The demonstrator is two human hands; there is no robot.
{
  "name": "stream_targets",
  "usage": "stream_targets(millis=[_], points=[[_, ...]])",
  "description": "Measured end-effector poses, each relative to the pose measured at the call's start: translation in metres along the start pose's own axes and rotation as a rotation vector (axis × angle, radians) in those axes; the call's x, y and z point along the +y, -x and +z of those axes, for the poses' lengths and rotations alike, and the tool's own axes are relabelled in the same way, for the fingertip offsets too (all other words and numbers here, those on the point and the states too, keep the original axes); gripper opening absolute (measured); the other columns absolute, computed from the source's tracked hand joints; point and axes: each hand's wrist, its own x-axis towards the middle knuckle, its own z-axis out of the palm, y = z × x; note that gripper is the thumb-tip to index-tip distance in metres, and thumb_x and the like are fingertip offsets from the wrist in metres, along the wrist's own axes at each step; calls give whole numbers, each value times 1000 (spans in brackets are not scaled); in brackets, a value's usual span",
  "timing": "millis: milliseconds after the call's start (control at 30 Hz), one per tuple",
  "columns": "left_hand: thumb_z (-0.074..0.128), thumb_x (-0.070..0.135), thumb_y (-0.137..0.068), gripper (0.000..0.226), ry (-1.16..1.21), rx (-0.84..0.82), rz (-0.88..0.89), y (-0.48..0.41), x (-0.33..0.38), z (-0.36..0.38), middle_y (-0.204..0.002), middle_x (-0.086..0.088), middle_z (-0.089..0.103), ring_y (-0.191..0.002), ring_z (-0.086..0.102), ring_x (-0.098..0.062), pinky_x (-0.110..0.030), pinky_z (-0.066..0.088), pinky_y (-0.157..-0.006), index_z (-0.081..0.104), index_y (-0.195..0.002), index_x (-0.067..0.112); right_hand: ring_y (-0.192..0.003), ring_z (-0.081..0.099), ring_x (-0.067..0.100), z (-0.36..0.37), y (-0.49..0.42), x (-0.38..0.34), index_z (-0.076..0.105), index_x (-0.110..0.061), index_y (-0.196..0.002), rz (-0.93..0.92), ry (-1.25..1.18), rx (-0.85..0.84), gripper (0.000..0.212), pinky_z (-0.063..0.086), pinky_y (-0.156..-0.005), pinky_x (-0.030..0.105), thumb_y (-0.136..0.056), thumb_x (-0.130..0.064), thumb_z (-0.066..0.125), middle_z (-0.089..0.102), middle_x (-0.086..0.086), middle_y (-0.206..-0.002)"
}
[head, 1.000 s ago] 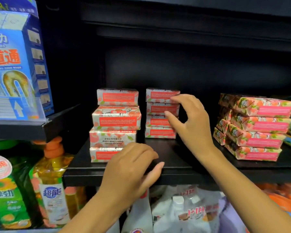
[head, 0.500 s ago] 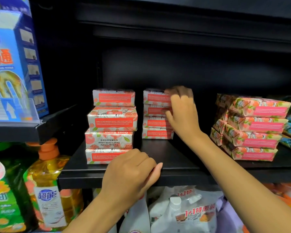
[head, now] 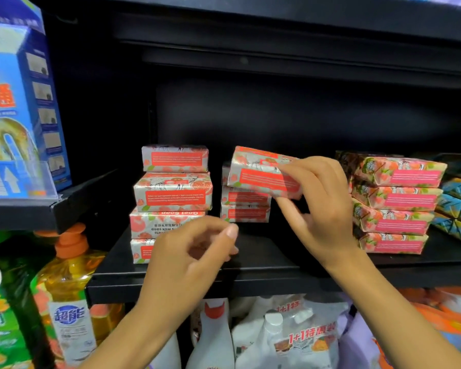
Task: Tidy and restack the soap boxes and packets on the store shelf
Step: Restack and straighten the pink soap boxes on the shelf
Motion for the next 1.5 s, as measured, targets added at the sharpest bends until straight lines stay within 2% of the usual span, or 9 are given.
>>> stream_targets(millis=[167,333,600,800,933,1067,1267,1400,1500], points=[[58,74,-69,34,350,-106,-238,-14,27,-6,-72,-5,74,-62,70,-18,-19,52,-50,72,-81,45,-100,53,27,-21,8,-21,55,0,-105,-168,-94,130,34,38,-98,26,-77,-5,73,60,17,-103],[67,54,-63,34,344,-145,-168,-10,37,-14,-87,4,75,-79,71,-11,-15,52,-57,74,-88,31,-104,52,25,-25,16,-34,51,-4,-105,-254,-128,123,38,39,-100,25,-77,-12,76,50,12,-109],[74,35,-73,39,139,-46,98,1,22,-15,-110,13,69,-104,65,-7,-18,52,-81,65,-111,34,-124,47,10,-48,-2,-40,47,-21,-132,396,-713,-233,69,42,-97,20,-71,-37,74,49,-11,-131],[77,35,-67,55,149,-3,178,4,16,-14,-121,10,62,-115,59,-12,-22,51,-87,58,-118,44,-95,58,4,-51,-3,-45,63,-12,-100,247,-526,-285,34,43,-77,10,-70,-24,76,62,-6,-98],[83,61,-47,88,150,-44,34,6,14,-14,-123,14,61,-112,60,-7,-25,53,-85,52,-126,39,-101,56,13,-44,12,-51,60,-4,-98,95,-398,-110,25,45,-86,19,-76,-15,65,59,3,-103],[86,46,-44,69,174,-51,-4,7,13,-14,-106,11,70,-96,68,-8,-18,54,-74,63,-108,36,-107,54,19,-40,17,-48,50,-9,-100,-48,-367,-82,39,44,-95,28,-69,-1,73,52,3,-110],[86,46,-52,68,134,-76,109,7,17,-18,-114,9,67,-107,64,-12,-20,51,-83,60,-114,37,-123,47,13,-50,9,-41,46,-21,-117,187,-659,-350,67,43,-97,24,-63,-44,78,47,-8,-130],[84,49,-56,71,77,-70,182,8,14,-16,-121,10,62,-116,58,-13,-22,51,-87,54,-120,42,-119,51,8,-59,8,-38,44,-33,-129,389,-797,-479,78,43,-93,17,-61,-46,79,52,-16,-126],[83,43,-59,75,83,-67,193,7,10,-12,-129,4,57,-123,53,-18,-25,50,-92,50,-127,40,-112,54,7,-57,6,-38,49,-27,-123,298,-690,-507,65,42,-89,14,-66,-40,79,54,-16,-117]])
